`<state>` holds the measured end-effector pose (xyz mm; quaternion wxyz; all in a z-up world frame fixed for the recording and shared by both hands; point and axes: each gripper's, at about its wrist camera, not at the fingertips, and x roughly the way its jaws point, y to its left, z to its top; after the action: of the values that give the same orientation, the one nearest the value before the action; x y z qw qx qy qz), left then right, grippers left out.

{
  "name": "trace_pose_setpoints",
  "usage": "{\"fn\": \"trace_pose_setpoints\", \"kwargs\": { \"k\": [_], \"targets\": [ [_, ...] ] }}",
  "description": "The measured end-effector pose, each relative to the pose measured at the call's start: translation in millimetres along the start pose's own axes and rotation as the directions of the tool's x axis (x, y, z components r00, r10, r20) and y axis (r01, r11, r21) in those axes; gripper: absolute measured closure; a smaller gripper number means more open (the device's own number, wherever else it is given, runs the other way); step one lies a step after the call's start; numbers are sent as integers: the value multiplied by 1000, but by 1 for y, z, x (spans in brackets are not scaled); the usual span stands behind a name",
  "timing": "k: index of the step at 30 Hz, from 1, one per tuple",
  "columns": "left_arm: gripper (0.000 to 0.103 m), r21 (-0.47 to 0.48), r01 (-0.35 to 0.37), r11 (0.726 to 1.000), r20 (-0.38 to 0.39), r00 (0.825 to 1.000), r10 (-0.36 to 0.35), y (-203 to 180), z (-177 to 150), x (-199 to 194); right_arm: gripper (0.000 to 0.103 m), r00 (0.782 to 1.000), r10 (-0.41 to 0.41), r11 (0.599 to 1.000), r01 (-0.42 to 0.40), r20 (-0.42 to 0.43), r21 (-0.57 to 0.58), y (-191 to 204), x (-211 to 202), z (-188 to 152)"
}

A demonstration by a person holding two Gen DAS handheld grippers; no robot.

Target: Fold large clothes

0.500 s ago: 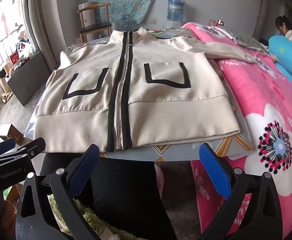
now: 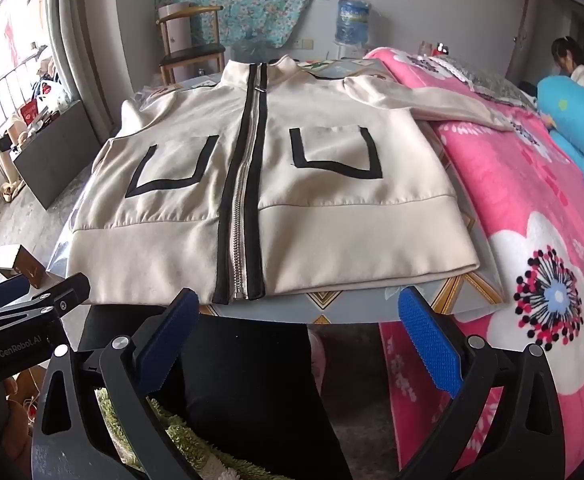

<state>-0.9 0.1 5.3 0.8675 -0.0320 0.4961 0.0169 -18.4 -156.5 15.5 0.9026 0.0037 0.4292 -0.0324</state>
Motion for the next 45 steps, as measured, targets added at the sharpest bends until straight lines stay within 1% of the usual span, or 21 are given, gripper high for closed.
{"fn": "trace_pose_setpoints", "kwargs": {
  "k": [6,22,45],
  "targets": [
    [5,-2,-1,1000,4,1000,1,-2,1,0,6,1000,-1,1000,1,0,-1,-1,-1,0],
    [5,-8,-6,1000,16,1000,7,9,2,-5,6,1000,1,1000,-1,-1,-1,-2,-2,-1],
    [5,-9,-18,1000,26,999,18,8,1,-5,6,1000,-1,1000,1,-1,-3,1,-4,2]
  ]
}}
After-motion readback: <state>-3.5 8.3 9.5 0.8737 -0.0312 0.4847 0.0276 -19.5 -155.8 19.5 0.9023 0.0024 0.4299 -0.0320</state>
